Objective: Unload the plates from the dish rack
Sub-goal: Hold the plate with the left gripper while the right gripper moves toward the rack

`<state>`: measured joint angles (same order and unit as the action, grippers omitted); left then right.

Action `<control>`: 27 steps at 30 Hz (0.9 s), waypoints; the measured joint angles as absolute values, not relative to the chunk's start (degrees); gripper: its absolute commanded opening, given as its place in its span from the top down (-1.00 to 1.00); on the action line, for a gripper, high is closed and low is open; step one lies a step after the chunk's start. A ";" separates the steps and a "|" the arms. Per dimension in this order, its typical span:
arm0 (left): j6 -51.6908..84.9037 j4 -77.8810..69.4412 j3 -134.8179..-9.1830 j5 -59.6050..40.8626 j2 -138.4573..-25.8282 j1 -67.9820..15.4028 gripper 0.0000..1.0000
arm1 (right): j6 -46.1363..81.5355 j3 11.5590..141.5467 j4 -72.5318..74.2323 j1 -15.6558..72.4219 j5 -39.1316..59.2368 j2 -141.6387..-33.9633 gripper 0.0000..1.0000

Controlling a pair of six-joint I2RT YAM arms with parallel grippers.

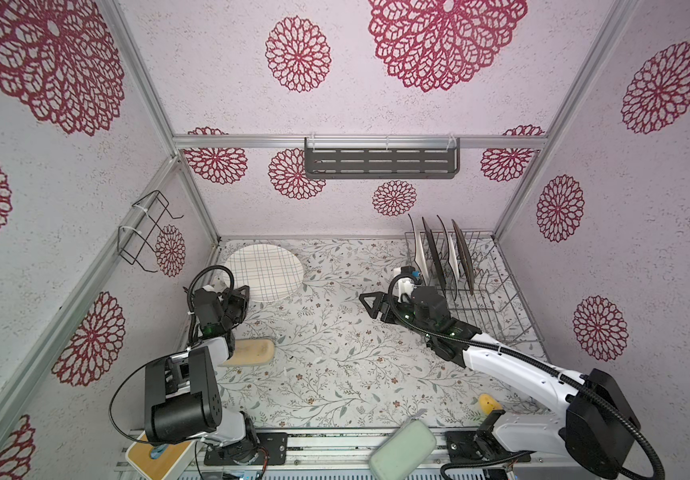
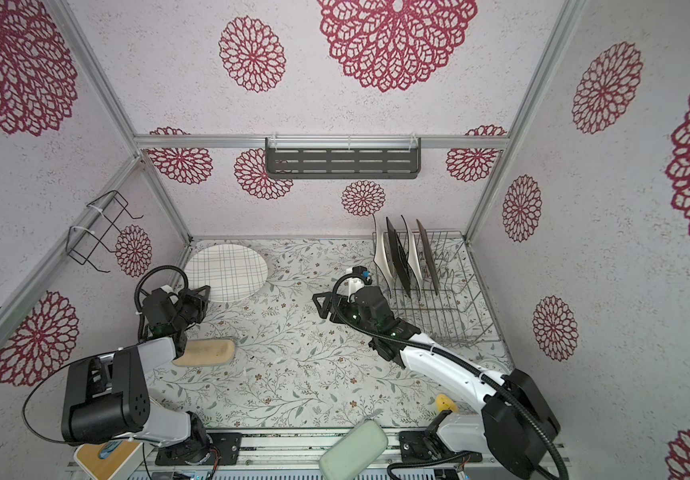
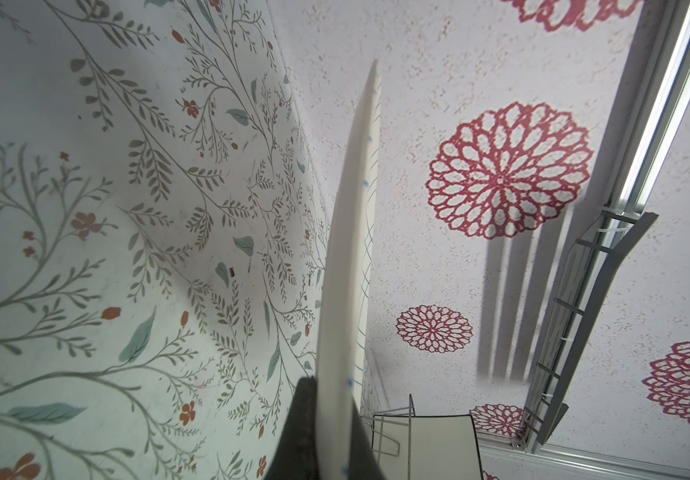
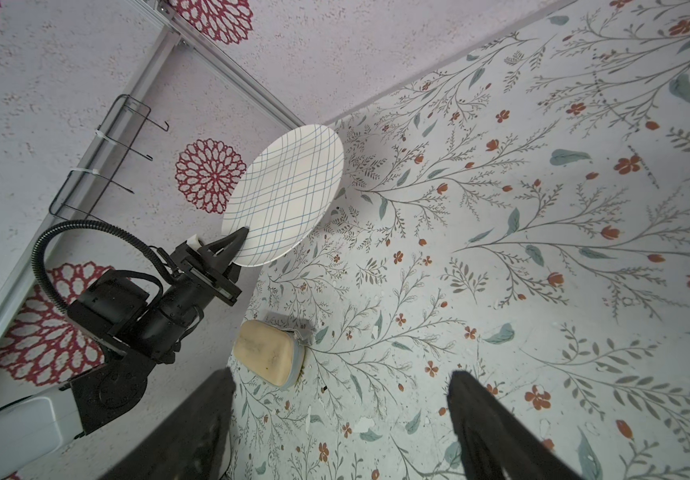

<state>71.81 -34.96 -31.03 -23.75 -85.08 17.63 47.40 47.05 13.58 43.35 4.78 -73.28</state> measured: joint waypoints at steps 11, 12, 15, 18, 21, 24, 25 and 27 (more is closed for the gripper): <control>71.13 -34.63 -35.35 -24.45 -91.24 19.46 1.00 | 46.11 50.89 12.45 44.23 5.10 -80.14 -0.72; 71.02 -34.70 -36.32 -24.97 -92.51 19.75 1.00 | 46.06 52.23 12.53 44.36 5.54 -81.84 -0.72; 70.81 -34.83 -38.68 -25.23 -96.66 20.43 1.00 | 45.89 55.00 13.13 44.84 6.66 -87.02 -0.73; 70.59 -34.76 -38.81 -25.36 -98.63 20.67 1.00 | 45.89 54.96 12.53 44.99 7.40 -88.92 -0.73; 70.30 -34.74 -39.24 -25.61 -100.14 20.69 1.00 | 45.89 54.96 12.51 45.06 7.79 -89.49 -0.74; 70.02 -34.74 -39.97 -26.13 -101.41 20.69 1.00 | 45.89 55.24 12.53 45.06 7.86 -89.56 -0.74; 69.97 -34.74 -40.16 -26.22 -101.69 20.69 1.00 | 45.89 55.42 12.53 45.06 7.86 -89.60 -0.74; 69.84 -34.83 -40.56 -26.46 -102.30 20.69 1.00 | 45.87 55.77 12.58 45.06 7.88 -89.82 -0.74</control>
